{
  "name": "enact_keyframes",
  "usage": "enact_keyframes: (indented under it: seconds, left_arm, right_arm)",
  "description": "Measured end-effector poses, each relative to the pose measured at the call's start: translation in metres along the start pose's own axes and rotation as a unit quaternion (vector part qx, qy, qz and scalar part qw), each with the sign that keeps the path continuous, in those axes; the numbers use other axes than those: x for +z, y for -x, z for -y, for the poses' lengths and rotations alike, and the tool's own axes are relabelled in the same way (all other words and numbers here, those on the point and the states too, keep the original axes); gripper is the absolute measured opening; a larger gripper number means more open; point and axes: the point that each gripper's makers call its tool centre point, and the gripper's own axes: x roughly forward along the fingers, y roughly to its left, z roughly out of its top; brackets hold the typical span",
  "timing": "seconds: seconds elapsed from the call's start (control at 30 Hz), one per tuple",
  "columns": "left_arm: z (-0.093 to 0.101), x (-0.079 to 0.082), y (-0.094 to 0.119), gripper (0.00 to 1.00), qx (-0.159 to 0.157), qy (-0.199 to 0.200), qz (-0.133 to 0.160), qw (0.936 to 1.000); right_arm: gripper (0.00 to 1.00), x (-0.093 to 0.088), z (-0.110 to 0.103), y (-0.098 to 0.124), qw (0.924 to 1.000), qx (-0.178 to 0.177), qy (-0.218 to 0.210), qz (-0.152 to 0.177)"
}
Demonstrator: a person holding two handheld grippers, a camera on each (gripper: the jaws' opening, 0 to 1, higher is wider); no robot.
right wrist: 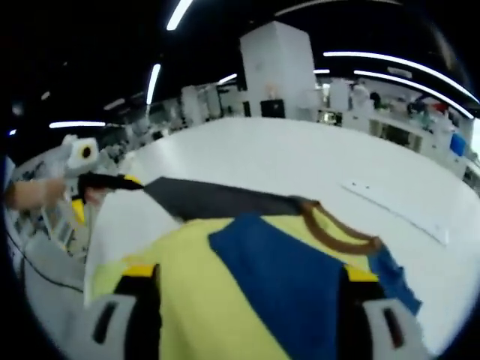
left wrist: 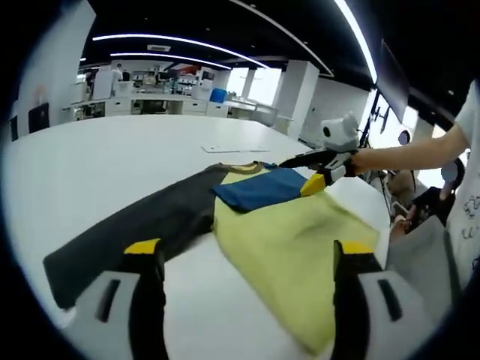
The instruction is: Fold the garment on the visible template until the final outline fits inside the template.
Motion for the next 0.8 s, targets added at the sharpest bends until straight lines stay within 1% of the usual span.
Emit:
enact_keyframes:
  seconds: [0.07, 0.13, 0.2, 0.27, 0.37, 0.43, 0.53, 0.63, 0.8]
  left_arm:
    - [0.000, 0.000, 0.000, 0.90, 0.002, 0.001, 0.001, 1.0000]
    - [-0.007, 0.000, 0.002, 0.89, 0.007, 0.001, 0.000, 1.0000]
    - [-0.011, 0.000, 0.005, 0.89, 0.010, 0.007, 0.002, 0.9999]
    - [-0.013, 0.001, 0.006, 0.89, 0.014, 0.009, 0.005, 0.9998]
    - [-0.018, 0.003, 0.009, 0.89, 0.020, 0.013, 0.008, 0.9997]
    - [-0.025, 0.004, 0.012, 0.89, 0.022, 0.017, 0.008, 0.9996]
    - [-0.026, 0.004, 0.011, 0.89, 0.026, 0.017, 0.005, 0.9995]
    - [-0.033, 0.004, 0.015, 0.89, 0.030, 0.016, 0.000, 0.9994]
    - [-0.039, 0.001, 0.021, 0.88, 0.038, 0.016, -0.004, 0.9991]
  right_arm:
    - [0.99, -0.003, 0.008, 0.006, 1.0000, -0.007, -0.001, 0.000]
    - [0.99, -0.006, 0.016, 0.017, 0.9999, -0.015, -0.005, 0.004]
    - [0.99, -0.009, 0.019, 0.027, 0.9998, -0.018, -0.006, 0.004]
    - [0.99, -0.015, 0.024, 0.038, 0.9996, -0.029, 0.003, 0.000]
    - [0.99, -0.020, 0.027, 0.057, 0.9991, -0.042, -0.005, 0.005]
    - [0.99, -0.022, 0.028, 0.067, 0.9986, -0.052, -0.008, 0.008]
    - [0.99, -0.026, 0.034, 0.076, 0.9980, -0.061, -0.014, 0.011]
    - [0.98, -0.027, 0.033, 0.085, 0.9972, -0.069, -0.022, 0.017]
    - [0.98, -0.028, 0.035, 0.092, 0.9961, -0.079, -0.032, 0.026]
